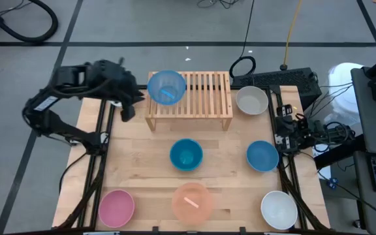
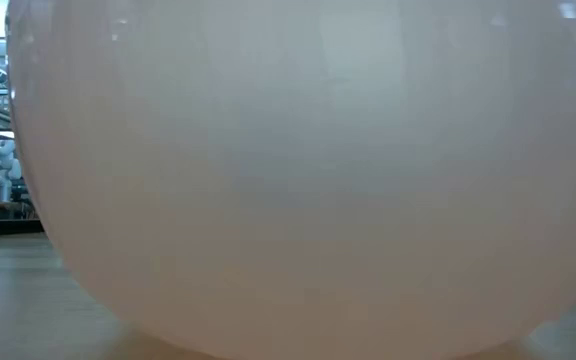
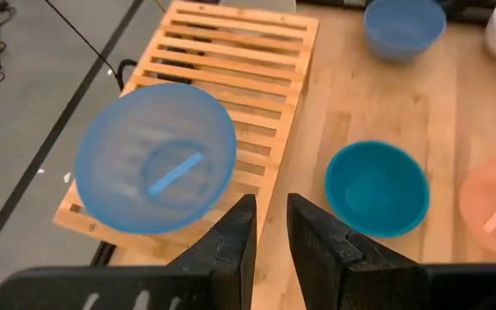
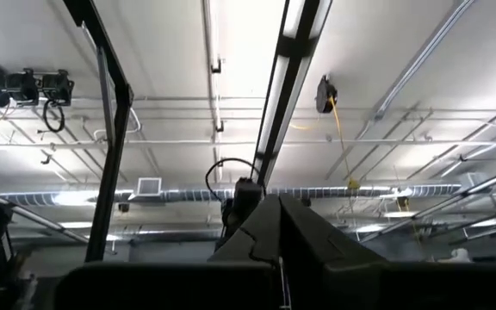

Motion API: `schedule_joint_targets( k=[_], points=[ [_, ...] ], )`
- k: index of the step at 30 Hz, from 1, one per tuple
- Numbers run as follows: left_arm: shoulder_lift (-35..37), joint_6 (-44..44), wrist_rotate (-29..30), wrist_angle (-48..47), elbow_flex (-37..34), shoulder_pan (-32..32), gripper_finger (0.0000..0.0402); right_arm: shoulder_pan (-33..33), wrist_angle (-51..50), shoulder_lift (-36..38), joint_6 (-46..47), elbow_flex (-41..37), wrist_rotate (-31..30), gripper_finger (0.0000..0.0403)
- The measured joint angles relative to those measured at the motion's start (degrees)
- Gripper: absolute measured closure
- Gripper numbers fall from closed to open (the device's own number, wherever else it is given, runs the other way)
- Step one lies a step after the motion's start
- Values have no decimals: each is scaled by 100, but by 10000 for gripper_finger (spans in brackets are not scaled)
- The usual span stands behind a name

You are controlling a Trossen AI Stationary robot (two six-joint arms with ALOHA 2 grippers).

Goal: Place and stack bowls onto a shelf
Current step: Stack the orange bowl on top of the light blue bowl on the shelf

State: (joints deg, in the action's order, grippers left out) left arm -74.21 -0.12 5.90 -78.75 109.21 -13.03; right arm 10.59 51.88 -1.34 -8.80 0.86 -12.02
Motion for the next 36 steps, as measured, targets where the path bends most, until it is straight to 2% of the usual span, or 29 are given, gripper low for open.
schedule_joint_targets(
  k=[12,15,21,28,36],
  points=[
    [714,-719,83,-641,0,128,328,2,3,0,658,0,18,403],
    [768,-1108,280,-1135,-1,123,328,2,-27,0,761,0,14,403],
    [828,-2254,708,-1130,-102,124,328,0,12,0,833,0,12,403],
    [777,-4077,1207,-1135,-508,124,328,0,73,0,829,0,10,403],
    [736,-4307,1414,-1124,-1433,124,328,0,333,0,818,0,7,403]
  ],
)
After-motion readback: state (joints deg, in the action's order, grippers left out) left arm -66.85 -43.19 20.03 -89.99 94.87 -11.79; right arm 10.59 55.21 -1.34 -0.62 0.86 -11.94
